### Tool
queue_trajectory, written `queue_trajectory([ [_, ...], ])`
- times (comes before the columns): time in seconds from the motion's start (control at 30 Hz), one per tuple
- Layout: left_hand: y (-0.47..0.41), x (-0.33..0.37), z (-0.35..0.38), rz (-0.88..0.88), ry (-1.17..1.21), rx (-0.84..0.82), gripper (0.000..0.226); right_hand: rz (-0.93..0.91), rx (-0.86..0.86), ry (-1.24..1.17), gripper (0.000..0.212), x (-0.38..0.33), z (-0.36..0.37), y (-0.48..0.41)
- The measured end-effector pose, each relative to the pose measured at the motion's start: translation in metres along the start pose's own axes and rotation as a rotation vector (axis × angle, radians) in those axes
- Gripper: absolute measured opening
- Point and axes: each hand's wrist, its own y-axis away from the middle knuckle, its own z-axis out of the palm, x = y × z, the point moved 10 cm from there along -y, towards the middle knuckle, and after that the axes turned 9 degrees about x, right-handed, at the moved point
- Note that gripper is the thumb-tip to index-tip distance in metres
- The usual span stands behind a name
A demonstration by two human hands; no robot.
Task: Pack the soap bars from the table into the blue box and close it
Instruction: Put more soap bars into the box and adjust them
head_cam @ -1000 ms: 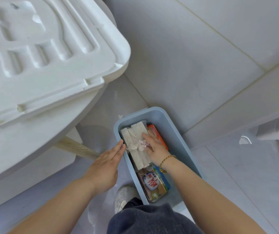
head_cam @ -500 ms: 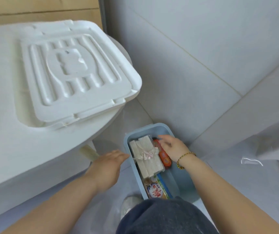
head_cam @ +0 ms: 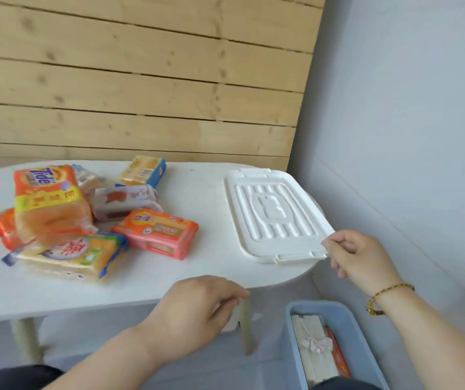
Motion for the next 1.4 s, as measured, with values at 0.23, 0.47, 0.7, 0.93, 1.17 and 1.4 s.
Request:
queue_trajectory([
  [0.23,0.027,-0.058,-0.099,-0.211,-0.408,0.405,0.025,-0.186,-0.305,0.058,0.011,-0.119,0.139,0.005],
  [0.47,0.052,-0.115,-0.114,-0.463,-0.471,0.353,0.059,-0.22,-0.577,0.42,0.082,-0.148,0.255,0.019],
  [0.7,0.05,-0.115,-0.097,-0.395,-0.594,0.263,0.077,-0.346,-0.534,0.662,0.101,-0.147,0.283,0.015],
  [0.93,0.053,-0.116,-0.091,-0.35,-0.58,0.227,0.077,-0.395,-0.522,0.635,0.085,-0.154,0.274,0.014],
  [1.17,0.058,-0.103,-0.091,-0.392,-0.383,0.237,0.064,-0.115,-0.587,0.3,0.067,-0.14,0.216,0.01],
  [1.4,0.014,-0.016,-0.087,-0.082,-0.027,0.441,0.06,0.111,-0.808,-0.285,0.028,-0.099,0.139,0.037],
])
